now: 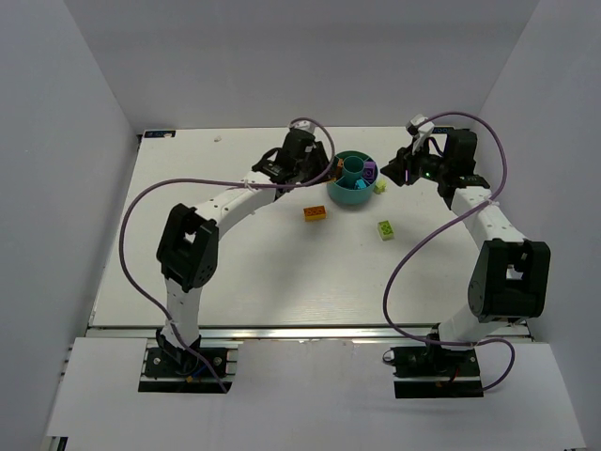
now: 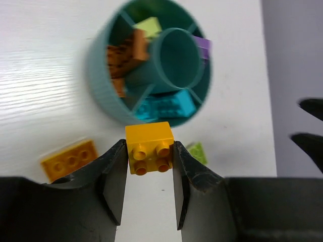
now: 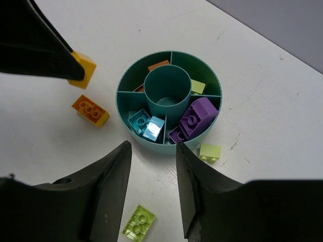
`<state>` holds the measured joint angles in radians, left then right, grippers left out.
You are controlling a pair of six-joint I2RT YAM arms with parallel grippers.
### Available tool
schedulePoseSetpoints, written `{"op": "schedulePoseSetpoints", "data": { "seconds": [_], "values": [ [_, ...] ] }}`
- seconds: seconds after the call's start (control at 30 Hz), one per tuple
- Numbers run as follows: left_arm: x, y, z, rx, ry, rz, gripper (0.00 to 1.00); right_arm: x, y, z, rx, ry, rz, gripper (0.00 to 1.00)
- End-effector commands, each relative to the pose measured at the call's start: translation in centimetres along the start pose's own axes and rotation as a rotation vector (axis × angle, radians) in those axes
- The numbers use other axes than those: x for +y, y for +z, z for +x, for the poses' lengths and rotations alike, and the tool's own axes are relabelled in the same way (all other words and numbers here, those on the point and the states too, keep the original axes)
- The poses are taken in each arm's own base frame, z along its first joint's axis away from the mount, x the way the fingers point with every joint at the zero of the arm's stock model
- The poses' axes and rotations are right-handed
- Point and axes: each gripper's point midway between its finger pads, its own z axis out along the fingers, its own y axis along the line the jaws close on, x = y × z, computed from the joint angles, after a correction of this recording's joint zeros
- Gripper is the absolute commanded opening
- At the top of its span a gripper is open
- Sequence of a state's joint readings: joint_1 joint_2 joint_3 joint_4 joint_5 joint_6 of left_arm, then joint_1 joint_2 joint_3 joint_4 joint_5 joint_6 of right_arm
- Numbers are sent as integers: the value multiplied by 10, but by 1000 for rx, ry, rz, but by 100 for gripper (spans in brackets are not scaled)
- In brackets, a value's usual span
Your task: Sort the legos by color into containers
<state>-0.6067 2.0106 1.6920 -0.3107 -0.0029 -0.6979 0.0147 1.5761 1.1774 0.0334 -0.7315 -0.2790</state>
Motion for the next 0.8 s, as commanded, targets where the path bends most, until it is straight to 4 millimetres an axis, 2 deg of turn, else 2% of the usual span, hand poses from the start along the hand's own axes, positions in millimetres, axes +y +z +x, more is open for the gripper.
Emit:
{"op": "schedulePoseSetpoints", "data": {
  "seconds": [0.0,0.2,0.23,0.27,0.3,0.33,0.4,0.47,0.57,0.73,0.77],
  "values": [
    [-55,-11,-29,-119,78,178,2,0,-10,-26,-58,-49,25,46],
    [-79,11,-47,-184,118,215,5,3,-12,-25,-58,-50,21,46],
    [-88,10,-56,-204,118,233,5,4,-12,-26,-58,-50,18,46],
    [-84,22,-51,-194,120,225,5,6,-12,-25,-58,-48,15,46],
    [-86,26,-52,-201,120,228,5,5,-13,-26,-60,-50,17,46],
    [-88,27,-62,-236,116,217,5,6,-13,-26,-60,-50,16,46],
    [-82,41,-58,-235,121,195,6,7,-14,-26,-61,-50,13,46],
    [-79,51,-58,-234,124,176,6,-3,-22,-24,-61,-40,41,46],
    [-79,56,-58,-234,132,173,8,-7,-26,-24,-64,-38,50,47],
    [-73,67,-47,-199,147,159,12,-10,-28,-21,-65,-28,57,47],
    [-72,68,-44,-194,147,155,16,-10,-28,-21,-64,-26,57,48]
  ]
}}
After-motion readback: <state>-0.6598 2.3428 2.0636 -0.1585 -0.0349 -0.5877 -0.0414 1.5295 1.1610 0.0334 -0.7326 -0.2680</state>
